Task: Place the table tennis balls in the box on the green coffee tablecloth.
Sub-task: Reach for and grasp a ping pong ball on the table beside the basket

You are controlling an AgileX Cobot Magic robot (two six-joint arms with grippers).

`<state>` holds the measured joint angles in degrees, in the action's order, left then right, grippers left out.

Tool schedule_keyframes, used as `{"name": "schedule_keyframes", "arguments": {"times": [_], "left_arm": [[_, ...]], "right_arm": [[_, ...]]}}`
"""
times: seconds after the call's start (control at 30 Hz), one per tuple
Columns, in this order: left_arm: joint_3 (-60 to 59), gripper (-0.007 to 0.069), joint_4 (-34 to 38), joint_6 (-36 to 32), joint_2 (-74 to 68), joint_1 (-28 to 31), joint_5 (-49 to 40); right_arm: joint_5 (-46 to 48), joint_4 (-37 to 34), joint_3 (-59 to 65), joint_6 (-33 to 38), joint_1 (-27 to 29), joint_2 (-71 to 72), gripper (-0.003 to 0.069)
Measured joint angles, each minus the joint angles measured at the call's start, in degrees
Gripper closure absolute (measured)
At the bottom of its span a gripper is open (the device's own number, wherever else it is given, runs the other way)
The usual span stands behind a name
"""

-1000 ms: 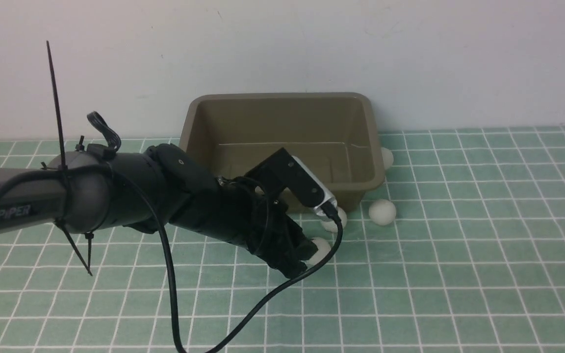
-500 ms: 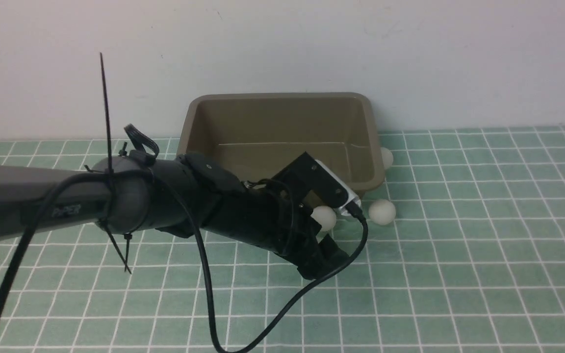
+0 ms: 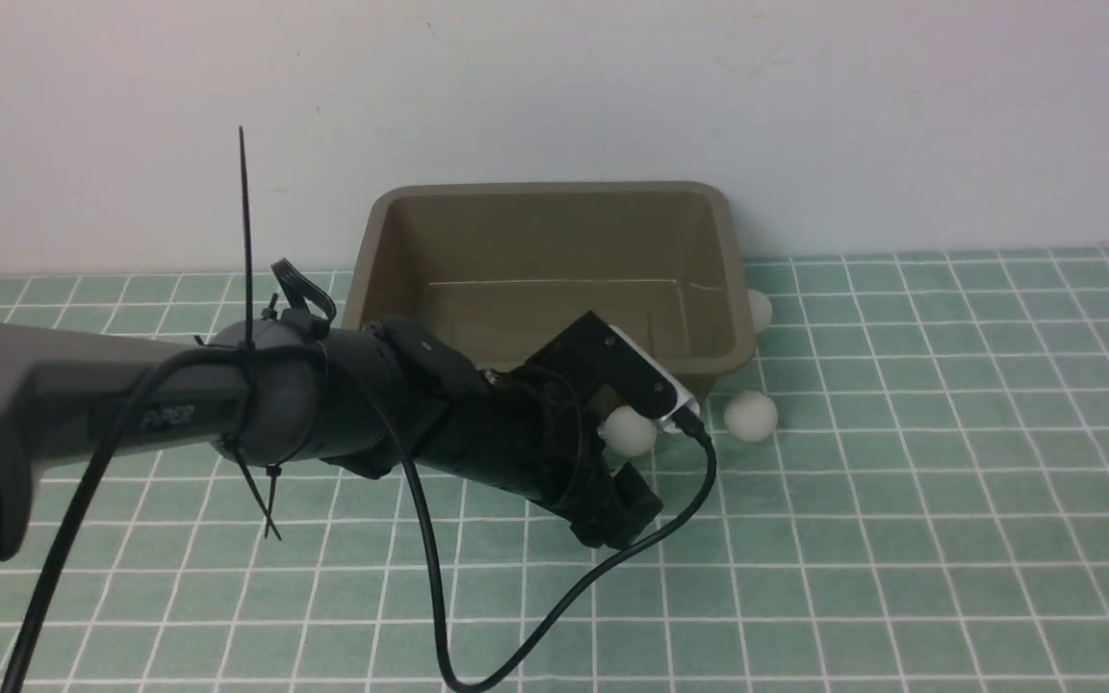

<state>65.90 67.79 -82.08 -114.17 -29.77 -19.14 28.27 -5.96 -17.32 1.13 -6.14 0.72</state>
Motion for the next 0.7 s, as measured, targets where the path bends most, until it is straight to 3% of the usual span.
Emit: {"name": "schedule_keyframes", "arguments": {"times": [0.7], "left_arm": [[0.6,0.0094,1.5,-2.8,-2.8,0.0,1.4]], "right_arm": [[0.0,0.0,0.0,0.0,0.0,0.0,0.0374]]}}
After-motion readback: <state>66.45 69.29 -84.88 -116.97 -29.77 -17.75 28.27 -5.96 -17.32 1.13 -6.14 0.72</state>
